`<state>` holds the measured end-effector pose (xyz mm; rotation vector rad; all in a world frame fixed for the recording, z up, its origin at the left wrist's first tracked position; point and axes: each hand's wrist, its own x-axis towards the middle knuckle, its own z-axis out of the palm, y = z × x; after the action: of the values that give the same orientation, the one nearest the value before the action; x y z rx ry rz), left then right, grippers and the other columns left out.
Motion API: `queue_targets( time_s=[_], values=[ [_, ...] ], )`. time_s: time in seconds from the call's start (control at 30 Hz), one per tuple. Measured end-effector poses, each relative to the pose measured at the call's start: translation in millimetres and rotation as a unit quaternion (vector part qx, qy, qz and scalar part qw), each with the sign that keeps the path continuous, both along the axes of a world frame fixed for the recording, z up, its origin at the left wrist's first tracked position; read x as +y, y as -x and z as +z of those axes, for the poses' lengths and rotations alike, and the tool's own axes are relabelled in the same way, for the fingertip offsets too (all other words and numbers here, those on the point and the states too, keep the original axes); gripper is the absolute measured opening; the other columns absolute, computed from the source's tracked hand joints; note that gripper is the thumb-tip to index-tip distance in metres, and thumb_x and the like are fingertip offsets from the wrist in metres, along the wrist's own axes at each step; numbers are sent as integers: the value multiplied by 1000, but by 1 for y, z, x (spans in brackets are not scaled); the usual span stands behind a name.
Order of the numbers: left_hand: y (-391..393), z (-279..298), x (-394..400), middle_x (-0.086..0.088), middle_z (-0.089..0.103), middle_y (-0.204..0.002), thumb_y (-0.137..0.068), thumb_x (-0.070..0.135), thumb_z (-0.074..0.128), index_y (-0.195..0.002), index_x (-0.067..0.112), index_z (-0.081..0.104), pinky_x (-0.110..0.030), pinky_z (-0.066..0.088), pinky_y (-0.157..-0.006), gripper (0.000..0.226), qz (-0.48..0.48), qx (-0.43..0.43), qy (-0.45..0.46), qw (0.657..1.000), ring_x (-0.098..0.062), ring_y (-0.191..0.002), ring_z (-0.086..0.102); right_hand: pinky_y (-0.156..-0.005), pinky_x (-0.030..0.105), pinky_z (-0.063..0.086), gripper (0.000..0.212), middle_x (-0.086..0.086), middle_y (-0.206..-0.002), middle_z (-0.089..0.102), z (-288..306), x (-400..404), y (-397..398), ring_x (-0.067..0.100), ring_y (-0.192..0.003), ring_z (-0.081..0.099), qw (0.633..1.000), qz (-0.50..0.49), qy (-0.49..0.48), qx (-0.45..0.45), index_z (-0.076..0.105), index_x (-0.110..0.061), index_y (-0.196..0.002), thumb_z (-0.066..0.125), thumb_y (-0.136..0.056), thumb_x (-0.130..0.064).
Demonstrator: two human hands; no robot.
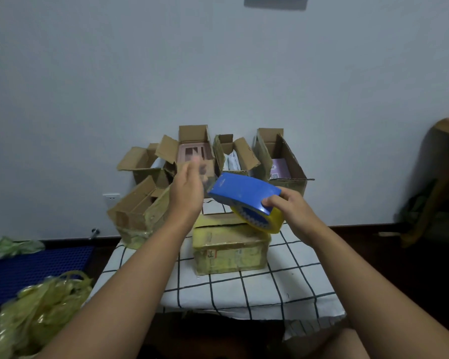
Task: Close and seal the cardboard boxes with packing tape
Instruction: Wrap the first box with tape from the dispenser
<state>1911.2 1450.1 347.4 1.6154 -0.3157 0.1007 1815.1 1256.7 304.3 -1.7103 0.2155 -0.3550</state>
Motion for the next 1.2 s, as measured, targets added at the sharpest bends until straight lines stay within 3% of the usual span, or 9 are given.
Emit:
queue_targets(
  time_s=[0.1,0.23,0.4,0.5,0.63,0.77,0.9,1.07,1.2],
  values=[
    [0,-3,7,4,68,-105,-98,64,27,-109,22,66,-31,45,-75,59,0,31,54,998,-11,-85,64,-74,36,52,34,8,-95,72,0,2,-6,23,-86,67,999,-37,-1,6,71,-16,-97,69,-74,-42],
    [5,-3,17,5,68,-108,-77,83,27,-125,21,61,-30,51,-80,86,-6,47,74,996,-12,-94,66,-65,27,51,24,7,-90,70,3,5,-11,21,-82,66,997,-69,28,6,69,-14,-98,65,-92,-37],
    [-3,-13,23,3,67,-106,-80,58,64,-107,28,58,-34,54,-81,41,48,34,8,998,-14,-97,66,-66,26,52,24,5,-87,69,10,5,-12,20,-83,67,995,-82,49,6,69,-14,-96,63,-94,-37],
    [-8,-15,24,-4,70,-100,-94,28,61,-100,26,59,-28,55,-72,6,91,41,49,994,-12,-83,69,-68,30,52,24,6,-87,69,18,2,-13,20,-82,67,993,-88,83,-4,71,-15,-93,64,-93,-37],
    [-9,-14,23,-1,71,-91,-100,24,50,-104,21,56,-33,58,-70,7,109,60,80,989,-13,-71,71,-65,30,50,26,10,-85,69,29,-7,-8,20,-77,66,988,-85,127,-12,73,-10,-91,65,-93,-35],
    [-8,-18,21,-3,72,-88,-103,37,42,-103,14,55,-34,59,-65,26,115,82,73,987,-15,-64,72,-60,23,47,27,7,-77,65,37,-16,-1,15,-71,61,984,-73,162,-1,71,-10,-86,65,-92,-36],
    [-8,-19,18,-10,73,-89,-100,55,38,-100,11,55,-38,61,-67,47,91,146,94,981,-22,-69,74,-66,30,46,49,17,-84,65,43,-21,1,19,-73,61,983,-68,173,9,71,-4,-86,59,-78,-51],
    [-8,-15,23,-16,73,-94,-81,77,44,-107,8,55,-37,60,-68,74,42,218,151,963,-28,-75,74,-66,32,40,63,21,-80,59,53,-23,-3,20,-71,54,978,-68,195,17,68,4,-88,51,-81,-56],
    [-9,-17,31,-19,69,-105,-60,85,51,-120,8,50,-42,59,-83,98,-25,261,191,946,-32,-87,73,-67,35,38,63,26,-83,56,58,-24,-11,22,-71,52,977,-59,203,20,67,8,-92,55,-86,-53]
  ],
)
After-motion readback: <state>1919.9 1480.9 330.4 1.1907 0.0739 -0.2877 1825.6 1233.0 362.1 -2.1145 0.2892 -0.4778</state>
